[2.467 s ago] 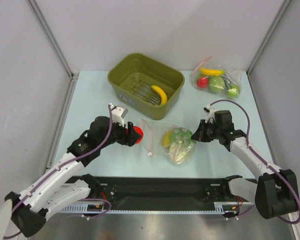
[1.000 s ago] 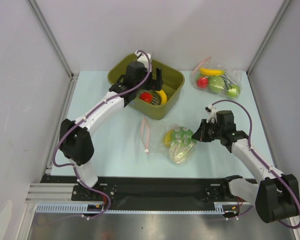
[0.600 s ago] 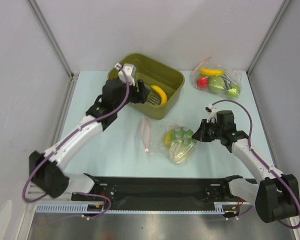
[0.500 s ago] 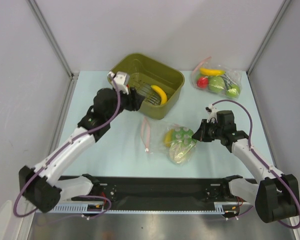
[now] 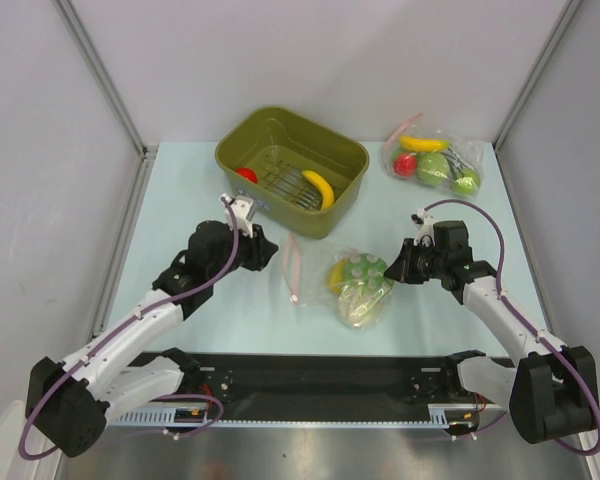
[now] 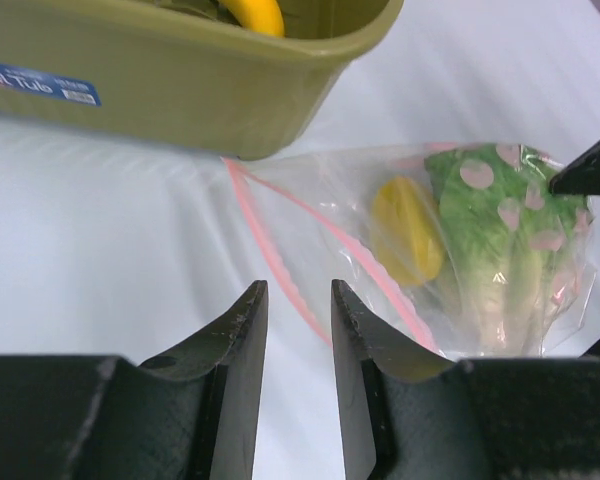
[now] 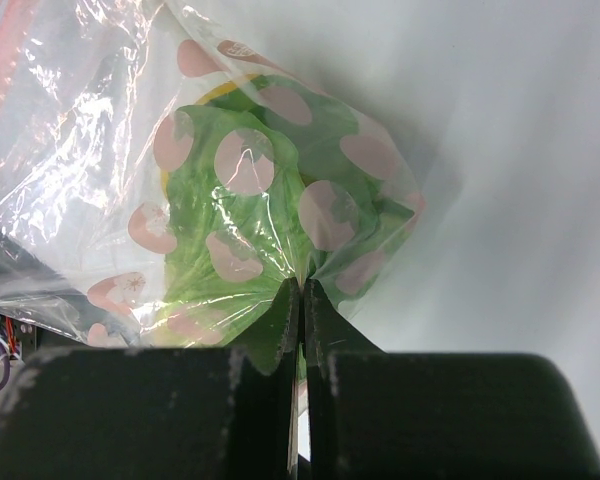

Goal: Open the zip-top bag and remove the fake food

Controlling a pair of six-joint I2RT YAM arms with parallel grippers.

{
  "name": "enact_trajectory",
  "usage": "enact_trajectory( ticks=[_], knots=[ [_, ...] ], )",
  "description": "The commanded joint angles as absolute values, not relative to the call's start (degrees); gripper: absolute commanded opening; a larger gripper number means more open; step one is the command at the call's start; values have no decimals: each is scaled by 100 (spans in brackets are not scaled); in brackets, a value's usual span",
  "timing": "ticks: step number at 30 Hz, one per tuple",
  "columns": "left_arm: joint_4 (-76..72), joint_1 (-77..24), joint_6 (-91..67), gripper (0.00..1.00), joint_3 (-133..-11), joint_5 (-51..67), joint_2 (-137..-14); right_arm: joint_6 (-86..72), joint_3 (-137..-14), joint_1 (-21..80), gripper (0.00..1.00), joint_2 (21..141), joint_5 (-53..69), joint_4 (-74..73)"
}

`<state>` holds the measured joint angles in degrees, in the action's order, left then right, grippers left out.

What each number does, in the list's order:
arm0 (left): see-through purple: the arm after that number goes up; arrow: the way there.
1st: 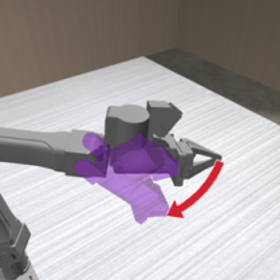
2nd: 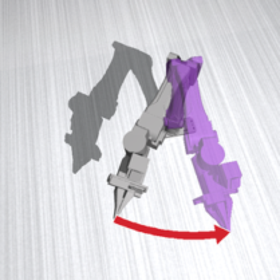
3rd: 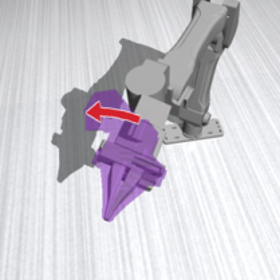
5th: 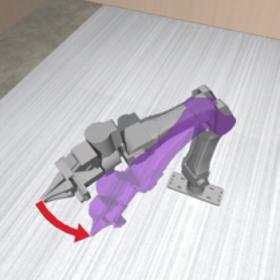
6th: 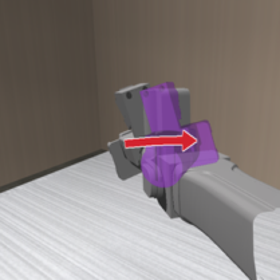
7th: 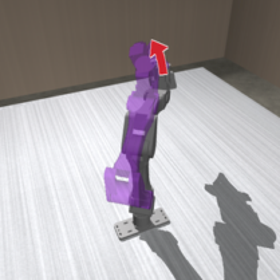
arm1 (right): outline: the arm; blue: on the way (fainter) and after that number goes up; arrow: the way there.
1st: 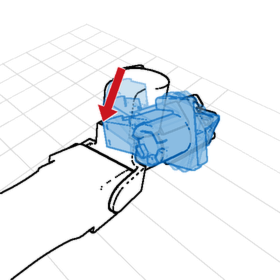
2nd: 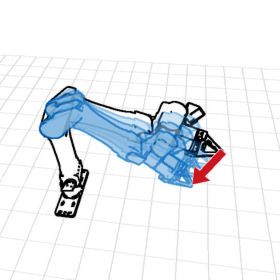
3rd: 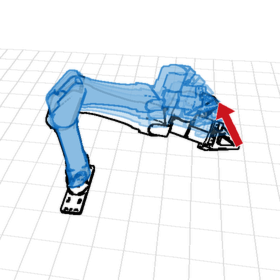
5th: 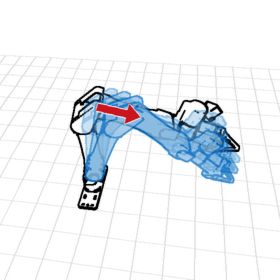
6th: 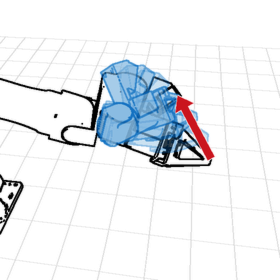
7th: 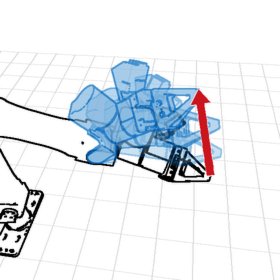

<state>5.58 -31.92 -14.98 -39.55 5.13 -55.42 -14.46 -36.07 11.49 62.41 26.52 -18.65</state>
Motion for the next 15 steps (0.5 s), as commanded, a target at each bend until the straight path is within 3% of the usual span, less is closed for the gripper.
enact_trajectory(
  ticks=[1, 15],
  knots=[
    [431, -3340, -1582, 36, -3876, 712, -5555, -1389, -3762, 1125, 0, 6249, 2760, -1802],
    [115, -3568, -1459, 35, -3709, 949, -6240, -1380, -3762, 1125, 0, 6144, 2725, -1916]
  ],
)
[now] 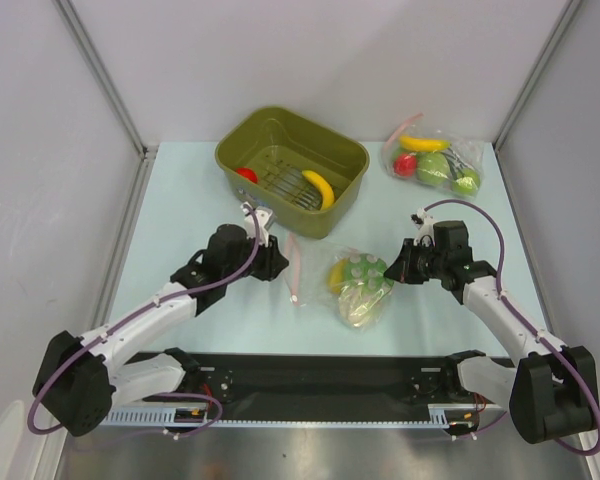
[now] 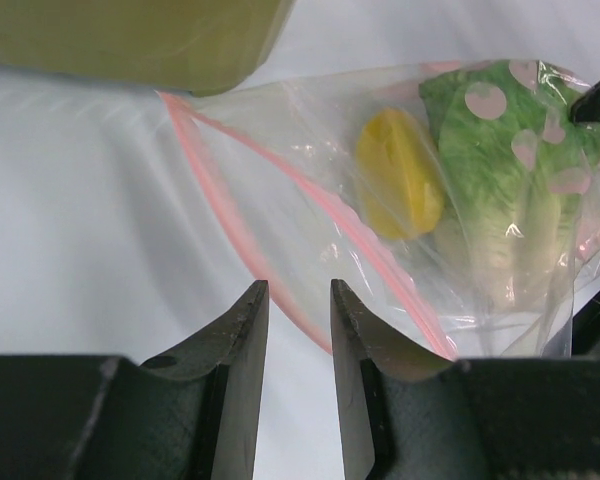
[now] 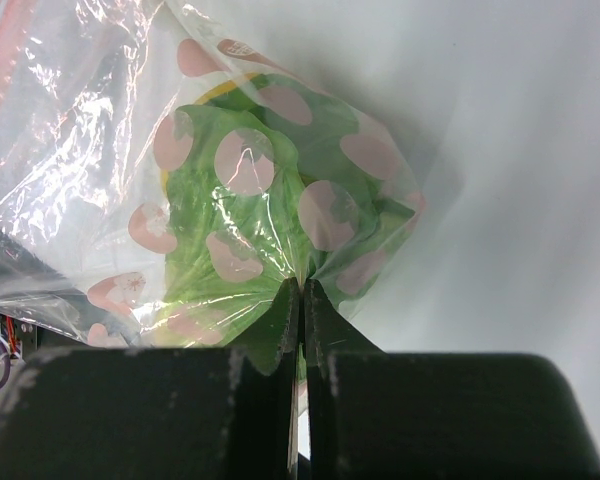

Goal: Open the zip-top bag and remove the fake food

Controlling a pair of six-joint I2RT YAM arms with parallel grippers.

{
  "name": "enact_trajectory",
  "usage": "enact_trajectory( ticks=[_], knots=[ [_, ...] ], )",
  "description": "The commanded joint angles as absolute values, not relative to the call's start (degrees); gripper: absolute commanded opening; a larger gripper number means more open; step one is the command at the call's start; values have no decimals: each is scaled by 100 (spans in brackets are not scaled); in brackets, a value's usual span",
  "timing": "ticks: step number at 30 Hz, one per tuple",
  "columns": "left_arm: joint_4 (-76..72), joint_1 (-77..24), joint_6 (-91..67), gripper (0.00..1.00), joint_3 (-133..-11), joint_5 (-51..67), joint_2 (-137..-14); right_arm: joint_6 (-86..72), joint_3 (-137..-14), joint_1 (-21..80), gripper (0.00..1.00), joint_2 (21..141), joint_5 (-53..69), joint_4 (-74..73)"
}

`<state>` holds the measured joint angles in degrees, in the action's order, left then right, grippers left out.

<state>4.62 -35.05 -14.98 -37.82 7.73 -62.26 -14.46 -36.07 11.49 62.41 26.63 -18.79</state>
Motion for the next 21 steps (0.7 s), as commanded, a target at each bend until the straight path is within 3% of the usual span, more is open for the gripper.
enact_trajectory(
  ticks=[1, 16, 21],
  knots=[
    [62, -3577, -1442, 35, -3700, 975, -6284, -1380, -3762, 1125, 0, 6144, 2733, -1907],
    [-2028, -3823, -1239, 35, -2971, 2530, -7285, -1380, -3797, 1134, 0, 6065, 2725, -2030],
    [-2987, -3963, -1266, 41, -2900, 2953, -7891, -1362, -3815, 1125, 0, 6056, 2716, -2092]
  ],
)
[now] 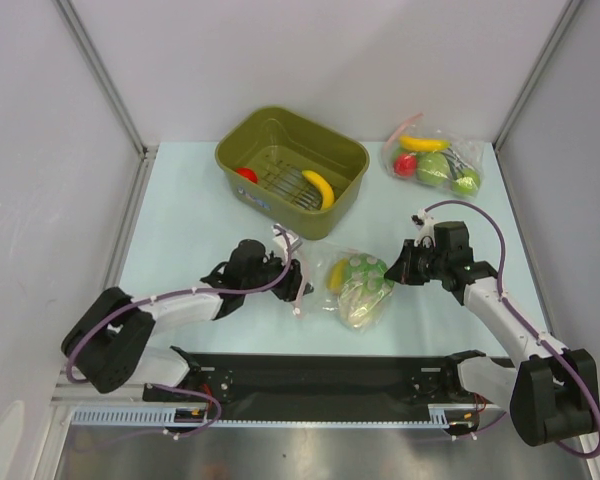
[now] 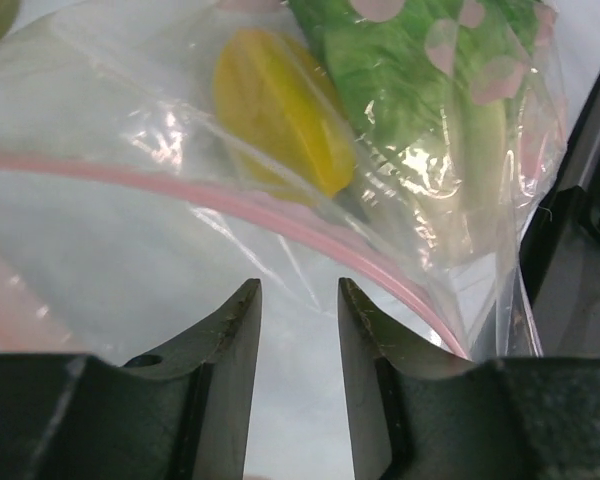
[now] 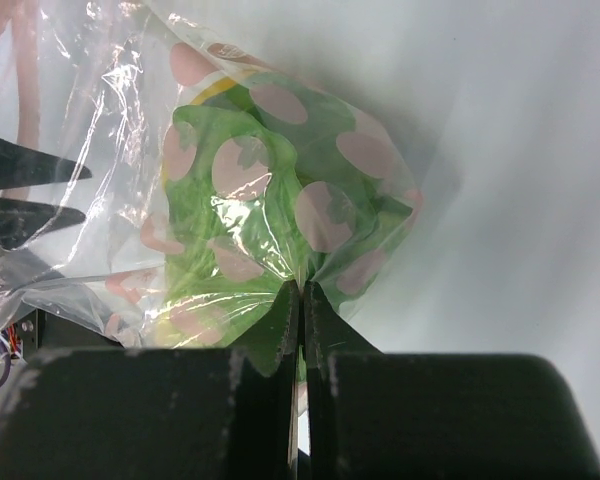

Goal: Open the zip-top bag and remove the fake food

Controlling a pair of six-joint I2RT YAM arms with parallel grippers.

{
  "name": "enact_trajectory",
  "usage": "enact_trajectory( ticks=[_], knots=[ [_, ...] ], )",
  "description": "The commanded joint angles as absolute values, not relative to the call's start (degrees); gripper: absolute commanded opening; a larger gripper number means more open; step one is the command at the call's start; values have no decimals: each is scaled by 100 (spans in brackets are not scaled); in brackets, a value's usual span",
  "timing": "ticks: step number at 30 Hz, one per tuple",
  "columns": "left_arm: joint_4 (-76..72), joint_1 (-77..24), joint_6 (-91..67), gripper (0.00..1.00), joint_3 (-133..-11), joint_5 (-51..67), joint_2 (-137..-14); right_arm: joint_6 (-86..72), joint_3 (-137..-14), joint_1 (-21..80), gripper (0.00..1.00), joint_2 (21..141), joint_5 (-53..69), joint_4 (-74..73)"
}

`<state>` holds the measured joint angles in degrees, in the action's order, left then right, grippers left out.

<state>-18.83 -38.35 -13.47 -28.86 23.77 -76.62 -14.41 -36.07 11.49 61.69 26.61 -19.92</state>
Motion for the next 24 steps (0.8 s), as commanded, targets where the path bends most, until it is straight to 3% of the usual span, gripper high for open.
enact_trajectory(
  ticks=[1, 13, 24],
  knots=[
    [-3075, -3990, -1240, 42, -2926, 3005, -7997, -1371, -3806, 1125, 0, 6073, 2716, -2092],
    [-4561, -4148, -1722, 70, -3147, 2962, -9166, -1362, -3858, 1134, 0, 6214, 2742, -2092],
    [-5133, -4175, -1916, 75, -3339, 2320, -9711, -1336, -3867, 1125, 0, 6381, 2786, -2074]
  ],
)
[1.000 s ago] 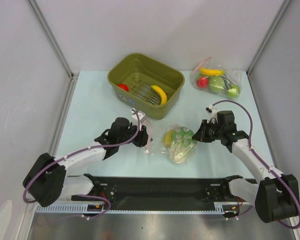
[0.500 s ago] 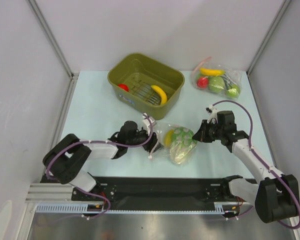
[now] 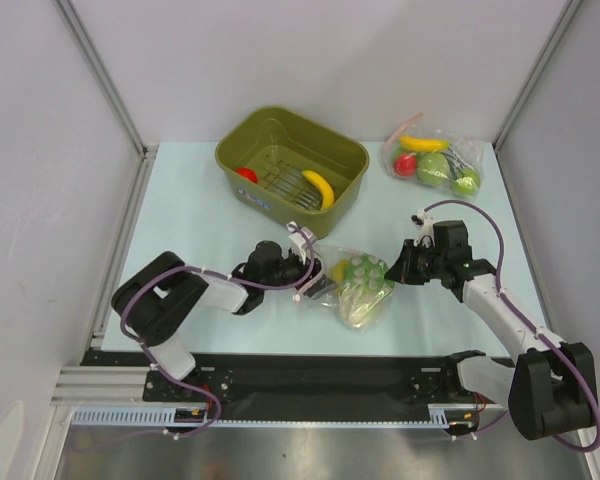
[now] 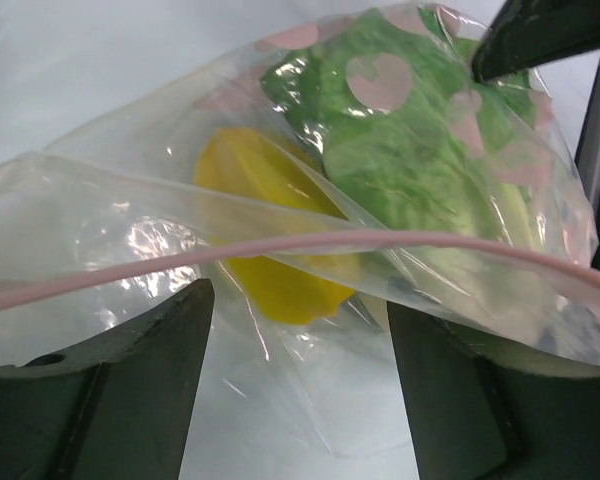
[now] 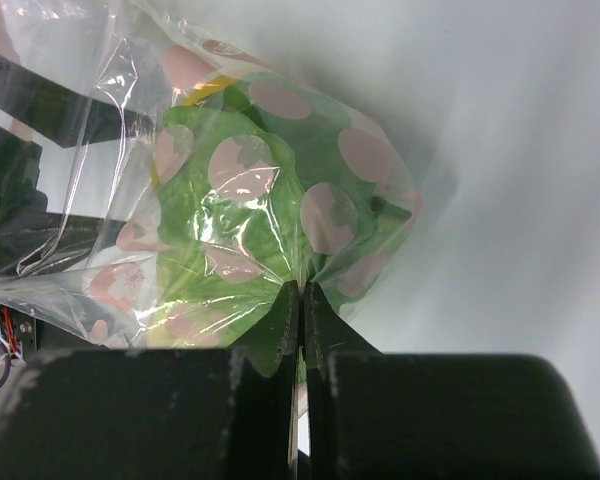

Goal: Open the zip-top bag and remove the fake food

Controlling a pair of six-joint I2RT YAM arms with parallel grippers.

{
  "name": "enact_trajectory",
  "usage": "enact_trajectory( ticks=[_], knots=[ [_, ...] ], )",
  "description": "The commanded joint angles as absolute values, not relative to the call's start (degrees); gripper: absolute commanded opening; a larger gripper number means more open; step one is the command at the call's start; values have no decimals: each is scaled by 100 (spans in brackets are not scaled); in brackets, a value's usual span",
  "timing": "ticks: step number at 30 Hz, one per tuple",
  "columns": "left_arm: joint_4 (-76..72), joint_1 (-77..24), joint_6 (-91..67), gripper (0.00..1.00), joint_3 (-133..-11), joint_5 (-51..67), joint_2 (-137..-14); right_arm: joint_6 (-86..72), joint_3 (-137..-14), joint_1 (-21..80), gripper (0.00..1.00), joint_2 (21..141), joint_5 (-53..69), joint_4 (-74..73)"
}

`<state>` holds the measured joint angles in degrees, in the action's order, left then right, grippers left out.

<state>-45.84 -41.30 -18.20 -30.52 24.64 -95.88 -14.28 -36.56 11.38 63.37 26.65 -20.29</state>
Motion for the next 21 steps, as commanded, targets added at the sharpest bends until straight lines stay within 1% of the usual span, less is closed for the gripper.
enact_trajectory(
  ticks=[1, 7, 12, 21],
  knots=[
    [-5124, -4184, -1916, 75, -3401, 2303, -9842, -1336, -3876, 1125, 0, 6407, 2786, -2074],
    [-5036, -4210, -1890, 75, -3700, 2048, -10151, -1327, -3920, 1125, 0, 6469, 2830, -2065],
    [-4281, -4297, -1627, 72, -4078, 1679, -10309, -1318, -3937, 1116, 0, 6513, 2839, -2057],
    [-2796, -4895, -756, 73, -4728, 1020, -10362, -1292, -3955, 1125, 0, 6583, 2874, -2039]
  ],
)
